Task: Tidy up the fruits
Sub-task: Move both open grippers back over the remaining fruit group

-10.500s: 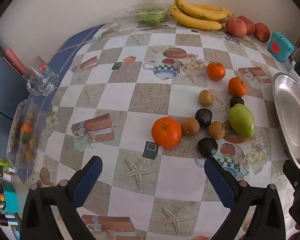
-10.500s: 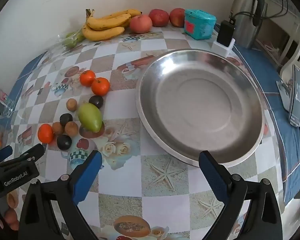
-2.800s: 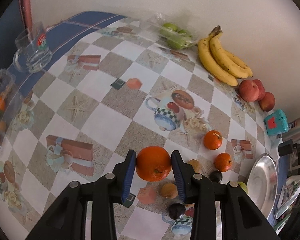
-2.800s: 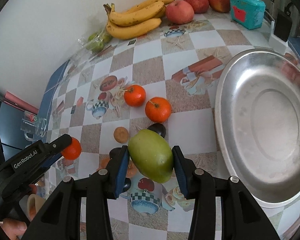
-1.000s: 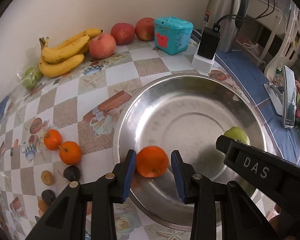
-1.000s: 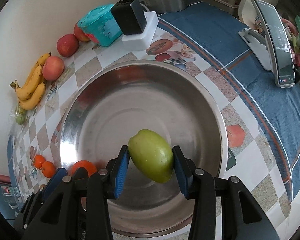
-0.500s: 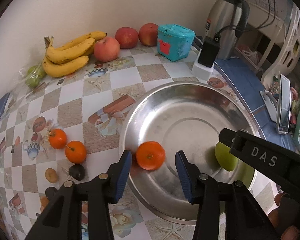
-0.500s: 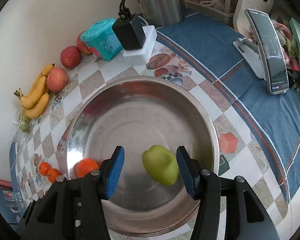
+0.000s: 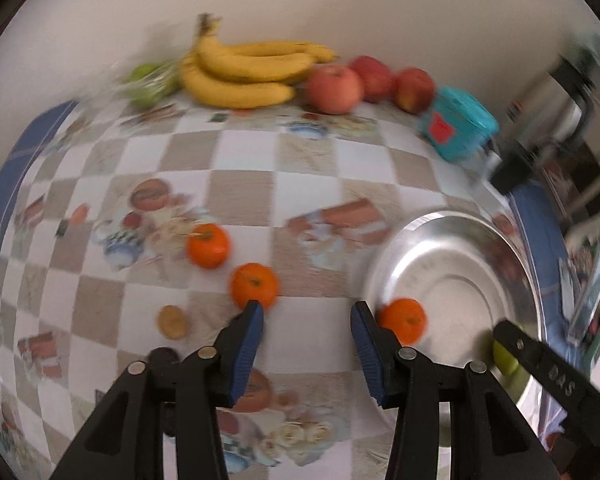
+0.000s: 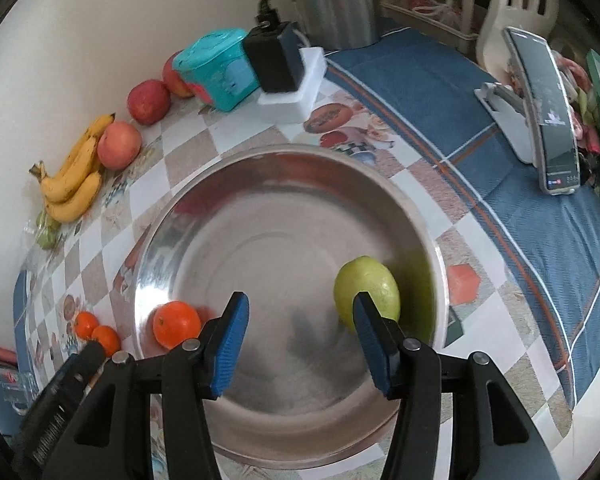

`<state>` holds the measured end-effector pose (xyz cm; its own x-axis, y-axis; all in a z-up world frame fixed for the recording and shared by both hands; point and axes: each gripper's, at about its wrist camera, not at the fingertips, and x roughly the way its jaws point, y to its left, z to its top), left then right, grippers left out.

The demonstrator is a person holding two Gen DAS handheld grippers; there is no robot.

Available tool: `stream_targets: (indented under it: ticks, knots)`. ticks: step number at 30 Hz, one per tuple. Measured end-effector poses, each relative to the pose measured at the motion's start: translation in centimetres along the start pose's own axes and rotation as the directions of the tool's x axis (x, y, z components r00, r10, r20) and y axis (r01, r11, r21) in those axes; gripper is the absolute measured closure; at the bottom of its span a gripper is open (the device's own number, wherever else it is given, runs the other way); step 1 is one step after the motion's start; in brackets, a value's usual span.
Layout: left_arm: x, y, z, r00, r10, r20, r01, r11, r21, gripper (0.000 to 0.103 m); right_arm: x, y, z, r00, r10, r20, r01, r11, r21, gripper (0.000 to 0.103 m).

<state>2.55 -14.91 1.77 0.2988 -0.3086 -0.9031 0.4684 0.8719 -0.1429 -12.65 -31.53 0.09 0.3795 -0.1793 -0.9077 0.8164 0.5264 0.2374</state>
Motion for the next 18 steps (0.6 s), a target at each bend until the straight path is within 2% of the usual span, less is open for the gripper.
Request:
stream_targets:
  ticks: [8, 15, 16, 18]
  knots:
    - [-0.7, 4.6, 0.5, 0.998, 0.055, -0.008, -0.055, 0.989, -0.137, 0.054, -1.0, 2.5, -0.5, 1.0, -0.004, 0.023, 0.007, 0.995, -0.095, 0.048]
    - [-0.6, 6.1, 0.5, 0.998, 0.058, -0.023, -0.061, 0.981, -0.186, 0.054, -0.9, 3.7, -0.9, 1.0, -0.01, 0.018, 0.013, 0.989, -0.148, 0.048]
    - [-0.6, 6.1, 0.6, 0.998, 0.059, -0.025, -0.062, 0.98, -0.187, 0.052, -0.8, 3.8, -0.9, 1.0, -0.013, 0.018, 0.015, 0.988, -0.153, 0.048]
    - [-0.4, 6.1, 0.5, 0.997, 0.071, -0.034, -0.076, 0.979, -0.188, 0.033, -0.7, 3.9, -0.9, 1.0, -0.015, 0.015, 0.017, 0.986, -0.164, 0.047]
